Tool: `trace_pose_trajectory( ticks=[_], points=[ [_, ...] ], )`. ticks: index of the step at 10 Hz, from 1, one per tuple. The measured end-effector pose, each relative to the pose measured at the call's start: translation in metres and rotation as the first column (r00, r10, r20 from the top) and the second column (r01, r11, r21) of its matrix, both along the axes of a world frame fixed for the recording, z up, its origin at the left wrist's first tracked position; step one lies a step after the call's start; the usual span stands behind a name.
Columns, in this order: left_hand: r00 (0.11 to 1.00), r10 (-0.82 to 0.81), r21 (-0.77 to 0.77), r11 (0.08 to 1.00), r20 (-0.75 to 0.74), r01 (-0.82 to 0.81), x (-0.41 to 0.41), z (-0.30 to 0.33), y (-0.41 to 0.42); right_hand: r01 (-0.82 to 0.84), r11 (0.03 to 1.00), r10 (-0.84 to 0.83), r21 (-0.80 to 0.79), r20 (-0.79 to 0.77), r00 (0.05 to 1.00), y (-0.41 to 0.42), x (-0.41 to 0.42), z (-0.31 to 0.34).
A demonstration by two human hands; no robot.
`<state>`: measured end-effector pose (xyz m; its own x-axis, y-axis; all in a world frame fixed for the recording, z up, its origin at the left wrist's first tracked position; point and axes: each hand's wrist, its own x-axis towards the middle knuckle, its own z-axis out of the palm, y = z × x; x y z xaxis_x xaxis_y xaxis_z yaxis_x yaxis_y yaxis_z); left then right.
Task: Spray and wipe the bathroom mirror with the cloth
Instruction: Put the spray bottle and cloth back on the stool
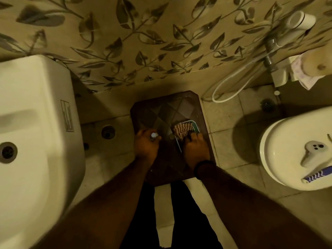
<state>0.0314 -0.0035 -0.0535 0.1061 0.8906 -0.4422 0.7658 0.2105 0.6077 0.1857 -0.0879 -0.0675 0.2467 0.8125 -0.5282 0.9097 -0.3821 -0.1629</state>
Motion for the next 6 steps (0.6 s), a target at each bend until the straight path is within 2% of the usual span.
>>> trace_pose_trajectory(
  ticks=[3,5,6],
  points=[
    [0.992,-0.104,0.017,0.994,-0.071,0.106,-0.003,0.005,0.001,0.001,0.97,-0.015,0.241,0.057,0.998,0.006,0.003,0.019],
    [0.955,-0.221,0.298,0.915,-0.198,0.274,-0.001,0.031,0.016,-0.032,0.959,0.021,0.281,0.044,0.999,0.026,0.007,0.04],
    [0.939,-0.224,0.373,0.874,-0.262,0.313,0.001,0.054,0.026,-0.036,0.943,0.009,0.33,0.084,0.996,0.038,0.01,0.057]
  ],
)
